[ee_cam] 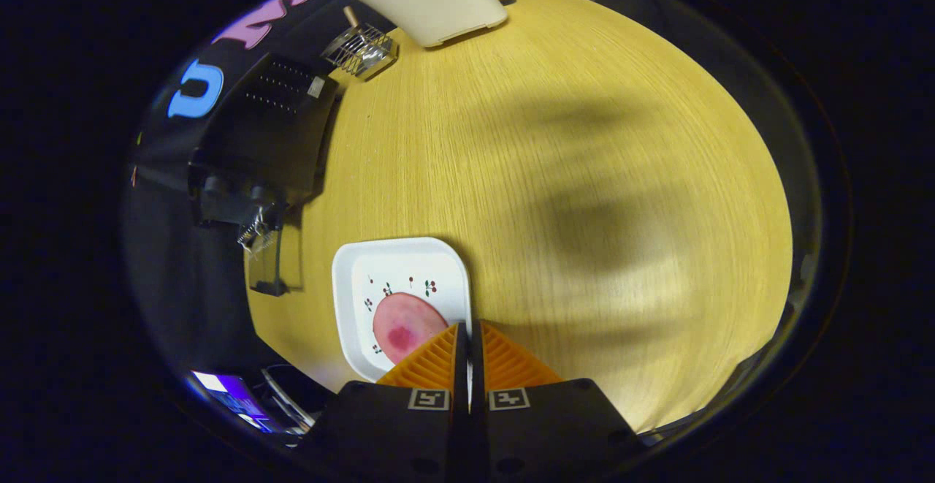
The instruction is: Open the toaster oven, put the food inside, and close the toaster oven door.
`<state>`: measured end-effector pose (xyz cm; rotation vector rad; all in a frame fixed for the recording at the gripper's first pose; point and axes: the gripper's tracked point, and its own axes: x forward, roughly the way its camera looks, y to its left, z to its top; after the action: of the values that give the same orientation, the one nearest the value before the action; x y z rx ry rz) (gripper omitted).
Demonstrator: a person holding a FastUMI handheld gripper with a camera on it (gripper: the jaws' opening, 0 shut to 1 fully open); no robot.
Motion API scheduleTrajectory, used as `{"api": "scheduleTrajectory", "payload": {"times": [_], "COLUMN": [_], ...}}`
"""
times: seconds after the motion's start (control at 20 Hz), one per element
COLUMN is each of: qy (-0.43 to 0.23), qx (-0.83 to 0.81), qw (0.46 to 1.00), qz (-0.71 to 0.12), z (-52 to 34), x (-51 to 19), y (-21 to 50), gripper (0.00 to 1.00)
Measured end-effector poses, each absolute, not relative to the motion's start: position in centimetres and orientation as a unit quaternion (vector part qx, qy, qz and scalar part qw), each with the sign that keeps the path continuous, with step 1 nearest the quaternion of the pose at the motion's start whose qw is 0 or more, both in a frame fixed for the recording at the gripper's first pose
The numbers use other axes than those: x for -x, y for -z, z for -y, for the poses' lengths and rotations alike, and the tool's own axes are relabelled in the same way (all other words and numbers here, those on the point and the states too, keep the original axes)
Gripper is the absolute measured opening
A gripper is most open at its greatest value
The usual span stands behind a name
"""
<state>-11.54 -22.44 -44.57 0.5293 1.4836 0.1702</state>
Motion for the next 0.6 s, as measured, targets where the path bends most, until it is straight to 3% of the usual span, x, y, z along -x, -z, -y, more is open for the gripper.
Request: {"api": "scheduleTrajectory", "payload": {"times": [0.6], "qy": [-0.047], "qx": [-0.385], "qw": [0.696], "qz": [-0.605], "z": [18.2], "x": [13.0], "y": [39.6], "gripper": [0.05]}}
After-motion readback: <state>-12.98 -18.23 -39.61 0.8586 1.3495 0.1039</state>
